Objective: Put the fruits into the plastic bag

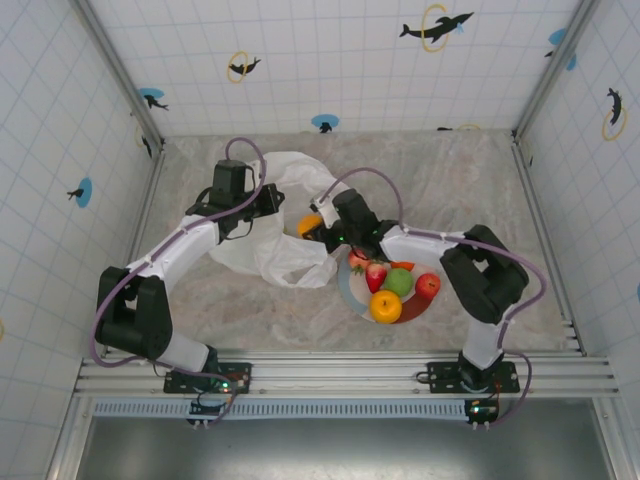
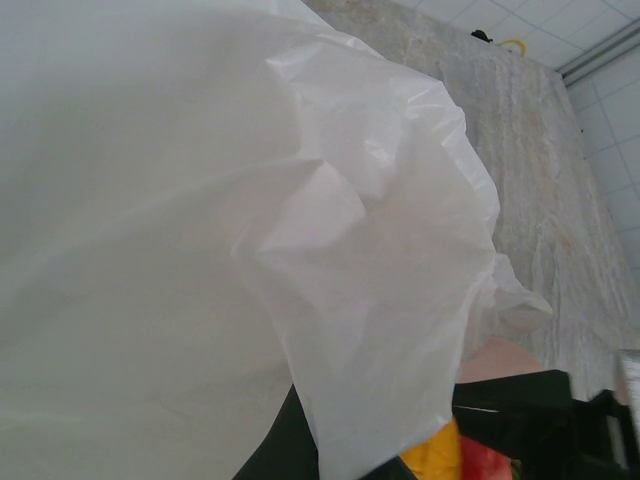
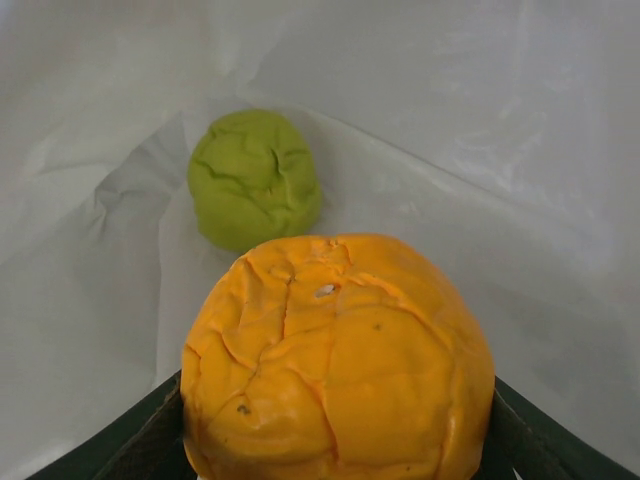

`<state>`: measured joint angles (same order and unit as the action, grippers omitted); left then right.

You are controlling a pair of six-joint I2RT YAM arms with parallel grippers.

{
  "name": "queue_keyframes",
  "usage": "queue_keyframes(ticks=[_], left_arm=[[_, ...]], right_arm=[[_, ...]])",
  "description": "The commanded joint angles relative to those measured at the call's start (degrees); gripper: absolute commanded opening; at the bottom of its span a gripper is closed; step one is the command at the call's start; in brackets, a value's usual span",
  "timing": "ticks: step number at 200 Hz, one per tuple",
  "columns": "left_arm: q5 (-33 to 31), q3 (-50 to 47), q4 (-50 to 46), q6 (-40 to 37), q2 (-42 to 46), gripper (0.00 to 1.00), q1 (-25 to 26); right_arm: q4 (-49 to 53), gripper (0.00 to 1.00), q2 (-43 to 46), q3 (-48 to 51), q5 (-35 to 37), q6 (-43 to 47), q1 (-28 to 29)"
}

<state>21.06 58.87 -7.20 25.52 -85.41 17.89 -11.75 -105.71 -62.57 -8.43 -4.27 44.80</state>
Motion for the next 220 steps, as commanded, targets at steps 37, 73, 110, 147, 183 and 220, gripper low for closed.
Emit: queue_keyframes(ticks=[37, 73, 110, 147, 183, 220], left_arm=[[1.8, -0.4, 1.7, 0.1, 0.1, 0.00, -0.3], [1.8, -1.1, 2.6, 0.0, 0.4, 0.00, -0.3], [2.0, -1.2, 2.9, 0.0, 0.3, 0.00, -0.3], [2.2, -1.2, 2.9, 0.3, 0.1, 0.00, -0.3], [2.2, -1.0, 2.6, 0.4, 0.2, 0.00, -0.3], [1.9, -0.9, 2.4, 0.4, 0.2, 0.00, -0.3]], right_arm=[[-14.5, 0.51, -7.9, -5.2, 14.6, -15.8, 0.5], [-16.1, 0.52, -12.0, -7.9, 22.4, -25.0, 0.9], [-17.8, 0.55, -15.7, -11.1, 25.5, -32.8, 1.9], [-17.4, 0.65, -19.2, -16.1, 21.8, -38.3, 2.4], [-20.8, 0.80, -18.8, -16.2, 13.4, -37.6, 1.7], [-24.3, 0.81, -16.1, -12.6, 7.1, -36.3, 0.7]])
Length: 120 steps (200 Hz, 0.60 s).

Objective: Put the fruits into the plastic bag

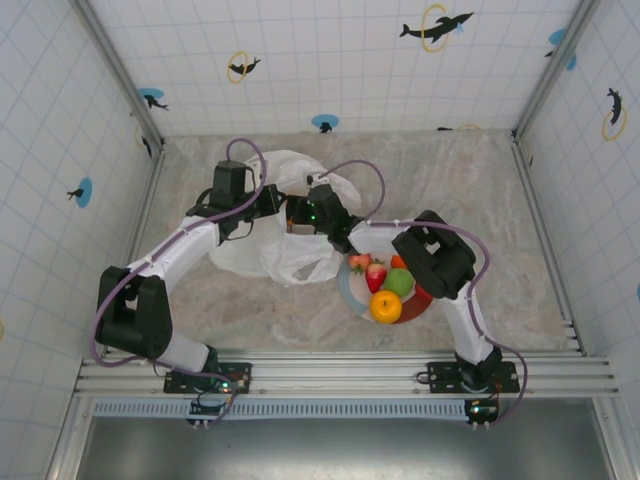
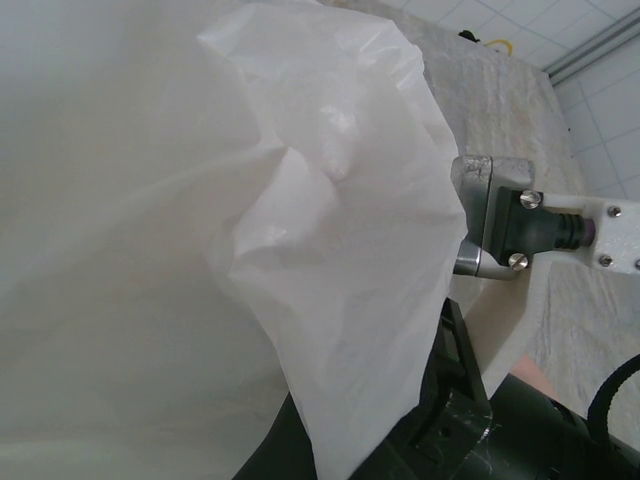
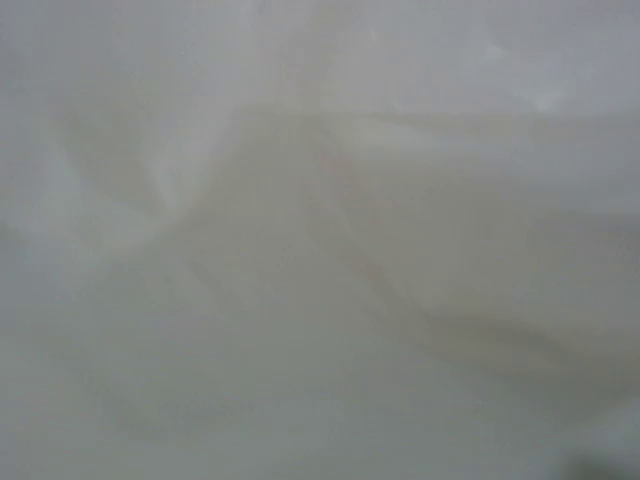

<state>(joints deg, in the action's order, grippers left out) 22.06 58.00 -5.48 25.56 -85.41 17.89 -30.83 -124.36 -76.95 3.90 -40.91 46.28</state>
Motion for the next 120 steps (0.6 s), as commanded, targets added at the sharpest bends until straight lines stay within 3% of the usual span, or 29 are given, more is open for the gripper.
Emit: queue_keyframes(ticks=[1, 61, 120], left_arm=[[1.0, 0.0, 0.7, 0.4, 0.2, 0.00, -0.3], [-0.2, 0.0, 0.3, -0.6, 0.5, 0.00, -0.4], [1.0, -0.7, 0.8, -3.4, 0.7, 0.00, -0.4]], right_arm=[[-5.2, 0.81, 2.6, 1.9, -5.4, 0.4, -0.8], [-3.7, 0.76, 11.8, 12.5, -9.1, 8.7, -1.5], [7.7, 0.71, 25.5, 21.5, -6.9, 22.6, -1.8]])
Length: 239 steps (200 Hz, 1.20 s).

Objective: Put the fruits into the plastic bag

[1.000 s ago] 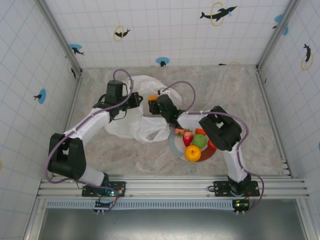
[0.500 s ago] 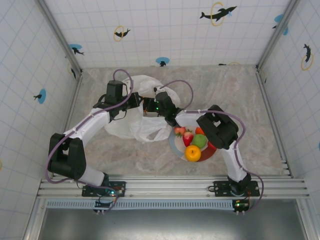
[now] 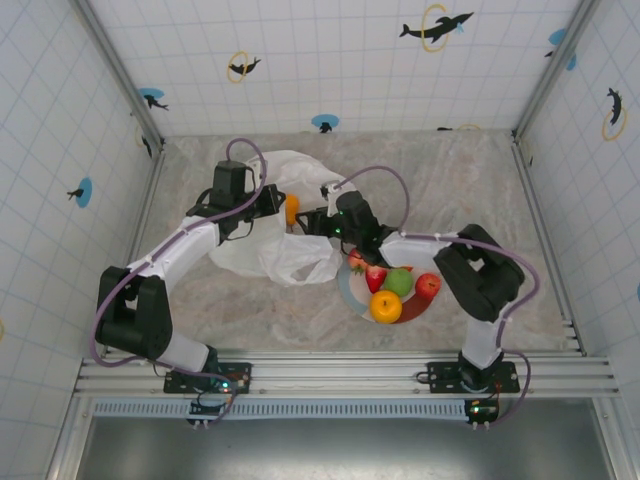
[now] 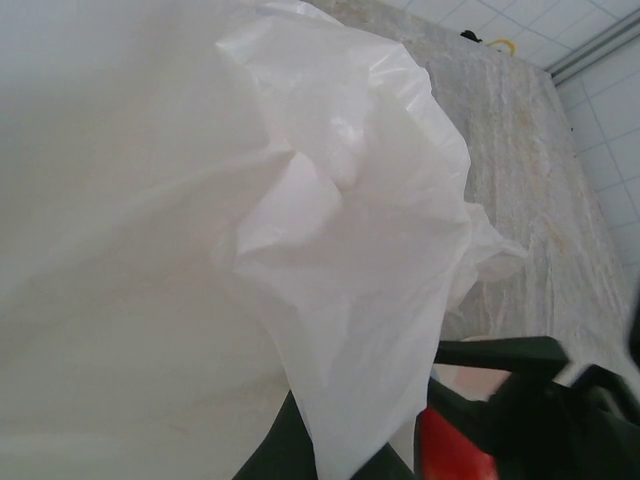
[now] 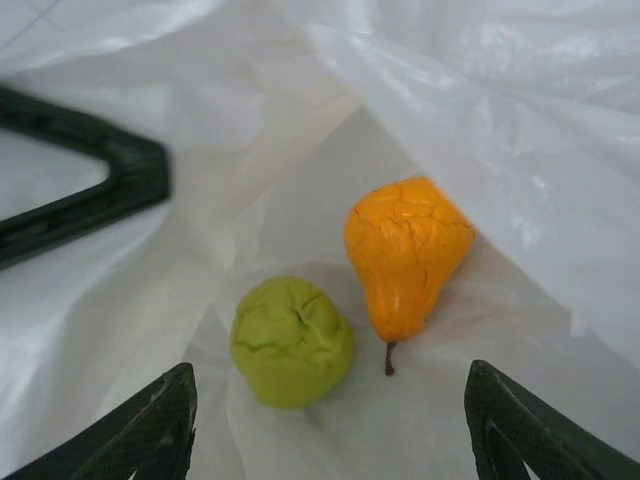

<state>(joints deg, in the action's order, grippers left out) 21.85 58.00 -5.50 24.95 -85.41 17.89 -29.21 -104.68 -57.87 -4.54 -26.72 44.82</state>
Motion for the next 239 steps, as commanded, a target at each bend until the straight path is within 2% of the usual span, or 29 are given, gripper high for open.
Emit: queue_keyframes(ticks=[1, 42, 68, 91, 135, 178, 199, 239], left_arm=[[1.3, -0.7, 0.8, -2.8, 0.7, 0.00, -0.3], [1.9, -1.3, 1.1, -5.6, 0.6, 0.00, -0.1], [2.0, -1.3, 1.1, -5.7, 0.2, 0.00, 0.0], [2.1, -1.3, 1.2, -5.2, -0.2, 0.00, -0.1], [2.9, -1.4, 1.5, -4.8, -0.2, 0.00, 0.0], [2.4, -1.4, 1.4, -4.8, -0.1, 0.00, 0.0], [2.1, -1.4, 1.3, -4.9, -0.2, 0.00, 0.0], [1.5, -1.3, 1.1, -5.0, -0.3, 0.00, 0.0]], right_arm=[[6.3, 0.71, 6.1, 2.6, 1.6, 8.8, -0.4], [16.7, 0.71, 16.2, 7.6, 8.0, 16.1, -1.7], [21.8, 0.71, 21.3, 10.5, 5.8, 19.1, -3.1], [24.4, 0.67, 21.9, 11.3, 3.5, 20.1, -2.5], [24.5, 0.56, 17.5, 9.5, -0.5, 21.8, 3.7], [22.2, 0.52, 14.2, 7.2, -6.5, 22.2, 11.4], [25.4, 0.53, 13.2, 4.6, -3.1, 23.0, 12.9], [29.9, 0.59, 17.4, 5.9, 5.1, 23.9, 10.9]])
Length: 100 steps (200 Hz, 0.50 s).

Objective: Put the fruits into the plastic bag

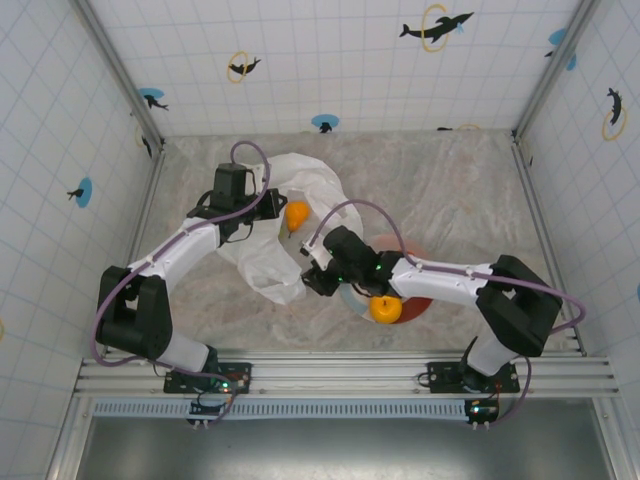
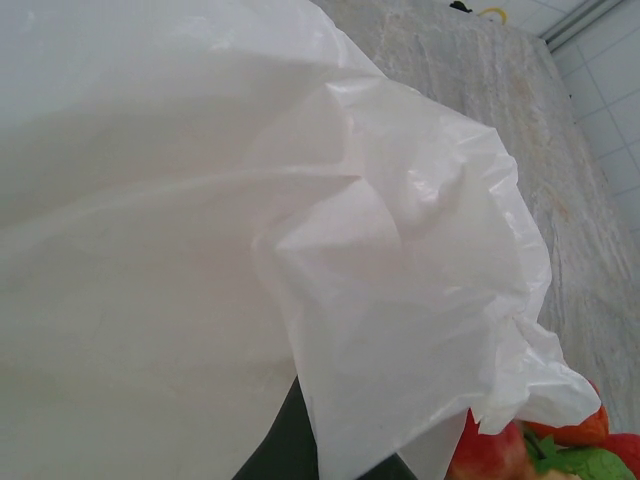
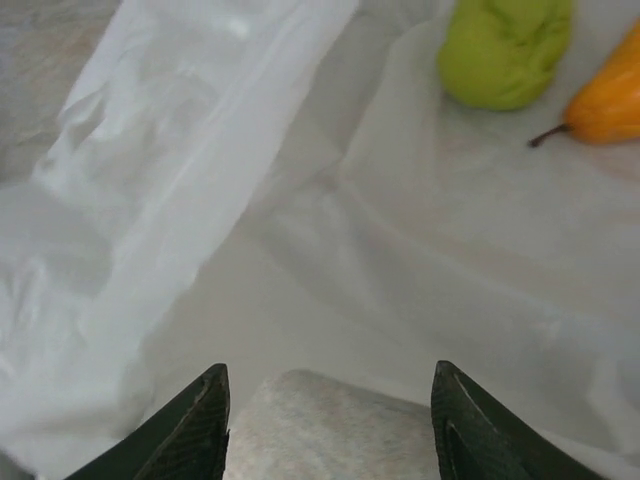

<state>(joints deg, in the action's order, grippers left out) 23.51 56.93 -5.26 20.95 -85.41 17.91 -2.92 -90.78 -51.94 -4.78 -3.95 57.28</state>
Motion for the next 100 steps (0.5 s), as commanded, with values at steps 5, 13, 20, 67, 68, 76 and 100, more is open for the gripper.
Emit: queue_keyframes(ticks=[5, 13, 20, 67, 68, 76, 100], left_arm=[[-0.1, -0.3, 0.7, -1.0, -0.3, 0.00, -0.1], [-0.2, -0.2, 0.7, -1.0, -0.3, 0.00, 0.0], [-0.3, -0.1, 0.7, -0.9, -0.4, 0.00, 0.0], [-2.0, 1.5, -1.8, 0.3, -1.2, 0.00, 0.0], [-2.0, 1.5, -1.9, 0.3, -1.3, 0.00, 0.0], [-2.0, 1.8, -2.3, 0.5, -1.4, 0.00, 0.0], [-1.8, 1.7, -2.0, 1.0, -1.3, 0.00, 0.0]], right_arm=[[4.0, 0.60, 4.5, 0.5, 5.7, 1.1, -1.9], [4.4, 0.63, 6.1, 1.4, 6.3, 1.1, -2.5], [4.9, 0.65, 7.6, 2.3, 7.0, 1.1, -2.9], [14.2, 0.77, 16.5, 5.0, 12.3, 0.0, -6.3], [14.5, 0.77, 16.6, 5.0, 12.3, -0.1, -6.5], [17.4, 0.79, 17.6, 4.8, 12.7, -0.9, -7.3], [27.3, 0.83, 18.7, 2.9, 14.3, -2.1, -8.6]])
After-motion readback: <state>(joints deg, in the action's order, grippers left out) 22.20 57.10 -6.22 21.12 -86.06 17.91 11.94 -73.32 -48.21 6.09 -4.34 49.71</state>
